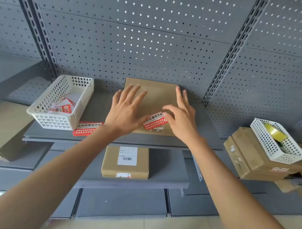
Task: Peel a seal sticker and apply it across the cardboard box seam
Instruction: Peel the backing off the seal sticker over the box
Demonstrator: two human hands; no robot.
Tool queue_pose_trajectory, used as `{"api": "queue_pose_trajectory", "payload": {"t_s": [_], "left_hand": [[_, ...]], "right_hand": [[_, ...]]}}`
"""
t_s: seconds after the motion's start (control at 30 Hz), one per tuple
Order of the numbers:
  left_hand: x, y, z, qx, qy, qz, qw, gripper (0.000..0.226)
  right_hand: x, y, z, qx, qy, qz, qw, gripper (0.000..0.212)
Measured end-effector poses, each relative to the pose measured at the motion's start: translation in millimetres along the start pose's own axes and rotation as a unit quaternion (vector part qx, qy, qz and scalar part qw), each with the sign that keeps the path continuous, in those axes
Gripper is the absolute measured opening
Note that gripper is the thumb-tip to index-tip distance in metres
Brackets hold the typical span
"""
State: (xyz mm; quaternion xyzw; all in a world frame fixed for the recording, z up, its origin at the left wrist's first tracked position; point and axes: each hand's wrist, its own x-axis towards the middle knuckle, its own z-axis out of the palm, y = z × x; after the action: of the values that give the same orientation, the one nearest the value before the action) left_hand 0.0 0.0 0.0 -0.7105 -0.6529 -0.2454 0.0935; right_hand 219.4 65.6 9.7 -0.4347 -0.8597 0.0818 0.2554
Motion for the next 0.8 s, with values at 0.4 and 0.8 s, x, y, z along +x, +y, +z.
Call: {"api": "queue_pose_trajectory", "payload": {"t_s": [0.4, 0.8], "left_hand": [[-7, 19, 30, -0.039, 0.061, 0.084, 0.994, 0.030], [-8, 19, 37, -0.018, 0.078, 0.082, 0.993, 0.034]], "right_hand": [[3, -7, 1, 0.036, -0.015, 0.050, 0.998, 0.016], [7, -16, -6, 0.077, -0.050, 0.105, 0.990, 0.017]]}}
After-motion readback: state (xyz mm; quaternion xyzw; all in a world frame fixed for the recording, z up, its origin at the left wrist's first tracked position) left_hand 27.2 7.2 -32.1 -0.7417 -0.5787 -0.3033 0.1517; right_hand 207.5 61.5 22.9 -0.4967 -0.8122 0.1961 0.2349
